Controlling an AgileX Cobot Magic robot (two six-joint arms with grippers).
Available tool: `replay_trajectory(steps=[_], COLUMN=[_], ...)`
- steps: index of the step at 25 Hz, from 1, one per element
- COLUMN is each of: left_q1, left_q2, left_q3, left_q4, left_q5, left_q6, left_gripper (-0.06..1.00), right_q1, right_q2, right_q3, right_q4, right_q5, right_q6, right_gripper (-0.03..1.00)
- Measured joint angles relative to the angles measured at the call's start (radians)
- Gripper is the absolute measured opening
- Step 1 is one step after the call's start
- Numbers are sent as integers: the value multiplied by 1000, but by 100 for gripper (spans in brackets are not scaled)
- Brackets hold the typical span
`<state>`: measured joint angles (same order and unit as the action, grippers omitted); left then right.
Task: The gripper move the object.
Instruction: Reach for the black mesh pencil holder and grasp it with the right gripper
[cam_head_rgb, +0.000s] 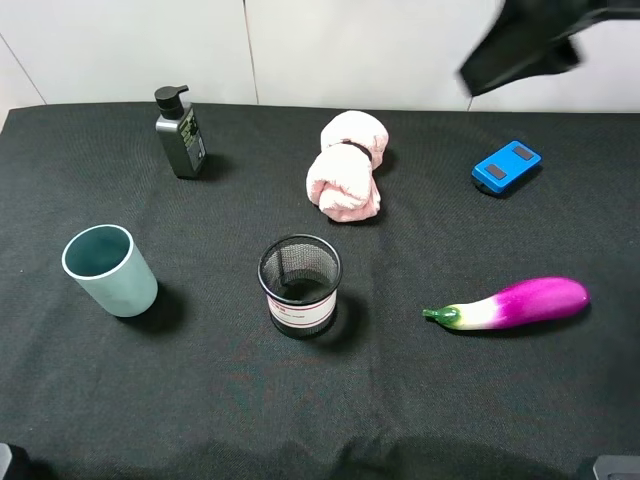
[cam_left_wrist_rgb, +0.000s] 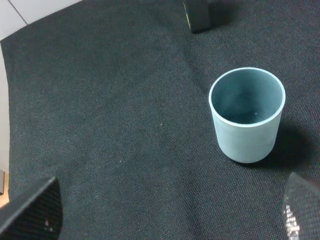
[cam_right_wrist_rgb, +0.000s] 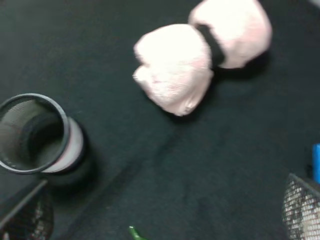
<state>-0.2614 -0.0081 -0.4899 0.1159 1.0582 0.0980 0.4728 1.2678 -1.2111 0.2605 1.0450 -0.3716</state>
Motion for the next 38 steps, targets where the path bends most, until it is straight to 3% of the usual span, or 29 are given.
replay_trajectory(steps=[7, 12, 24, 38], left_q1=[0, 0, 0, 0], left_q2=[0, 0, 0, 0], left_q3=[0, 0, 0, 0], left_q4=[0, 0, 0, 0], left_q5=[0, 0, 0, 0], left_q6=[0, 0, 0, 0], left_gripper=[93, 93, 93, 93], right_q1=[175, 239, 265, 265], right_q2=[157, 245, 433, 638], right_q3=[-52, -53, -53, -54], right_q4=[-4, -11, 40, 123], right_q5=[2, 3, -7, -103], right_q6=[9, 12, 35, 35], right_gripper=[69, 69, 69, 69])
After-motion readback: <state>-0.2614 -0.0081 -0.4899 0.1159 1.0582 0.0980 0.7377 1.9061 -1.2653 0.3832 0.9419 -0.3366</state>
